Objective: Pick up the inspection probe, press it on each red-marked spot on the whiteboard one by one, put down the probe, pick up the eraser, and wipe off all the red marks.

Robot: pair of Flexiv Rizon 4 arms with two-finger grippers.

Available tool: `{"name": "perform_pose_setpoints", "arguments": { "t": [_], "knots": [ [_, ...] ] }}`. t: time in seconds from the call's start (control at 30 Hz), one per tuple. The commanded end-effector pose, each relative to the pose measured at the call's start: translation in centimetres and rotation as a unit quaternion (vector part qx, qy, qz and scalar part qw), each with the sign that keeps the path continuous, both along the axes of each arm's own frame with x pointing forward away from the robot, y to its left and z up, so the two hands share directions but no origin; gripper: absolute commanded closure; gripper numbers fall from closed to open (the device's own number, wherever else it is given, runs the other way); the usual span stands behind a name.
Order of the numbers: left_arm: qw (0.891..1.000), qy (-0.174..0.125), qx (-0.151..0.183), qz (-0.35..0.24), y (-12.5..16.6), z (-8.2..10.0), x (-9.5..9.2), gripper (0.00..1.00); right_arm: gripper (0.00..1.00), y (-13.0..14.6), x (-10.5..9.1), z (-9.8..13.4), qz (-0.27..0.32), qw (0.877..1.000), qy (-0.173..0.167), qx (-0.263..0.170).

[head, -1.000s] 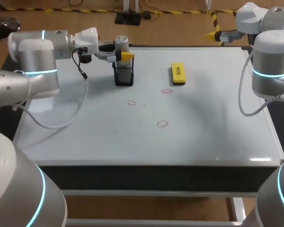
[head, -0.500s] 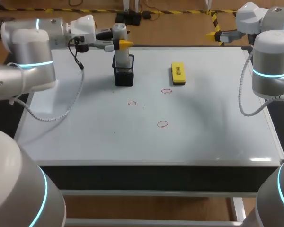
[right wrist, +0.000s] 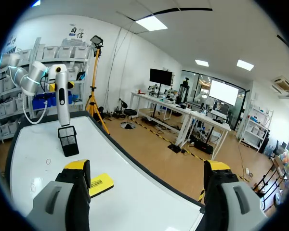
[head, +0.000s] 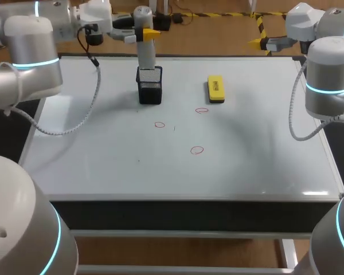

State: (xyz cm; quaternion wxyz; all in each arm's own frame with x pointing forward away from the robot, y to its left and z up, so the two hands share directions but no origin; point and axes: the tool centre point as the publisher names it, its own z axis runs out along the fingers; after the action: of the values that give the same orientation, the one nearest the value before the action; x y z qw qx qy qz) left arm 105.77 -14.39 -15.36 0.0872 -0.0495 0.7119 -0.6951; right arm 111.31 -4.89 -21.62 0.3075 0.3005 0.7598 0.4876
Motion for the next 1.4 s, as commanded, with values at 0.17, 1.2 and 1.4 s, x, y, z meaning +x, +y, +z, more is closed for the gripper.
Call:
{"name": "perform_pose_setpoints", "arguments": {
  "t": [0.17, 1.2, 1.4],
  "knots": [
    [0.999, -0.010, -0.003, 0.036, 3.0, 0.2, -2.4, 1.00, 0.00, 0.0, 0.0, 0.0, 0.001, 1.000, 0.001, 0.000],
    [0.990, 0.014, -0.011, 0.140, 14.3, -6.5, -7.7, 1.00, 0.00, 0.0, 0.0, 0.0, 0.001, 1.000, 0.001, 0.000],
    [0.989, 0.022, -0.015, 0.145, 15.5, -7.5, -7.4, 1.00, 0.00, 0.0, 0.0, 0.0, 0.001, 1.000, 0.001, 0.000]
  ]
}}
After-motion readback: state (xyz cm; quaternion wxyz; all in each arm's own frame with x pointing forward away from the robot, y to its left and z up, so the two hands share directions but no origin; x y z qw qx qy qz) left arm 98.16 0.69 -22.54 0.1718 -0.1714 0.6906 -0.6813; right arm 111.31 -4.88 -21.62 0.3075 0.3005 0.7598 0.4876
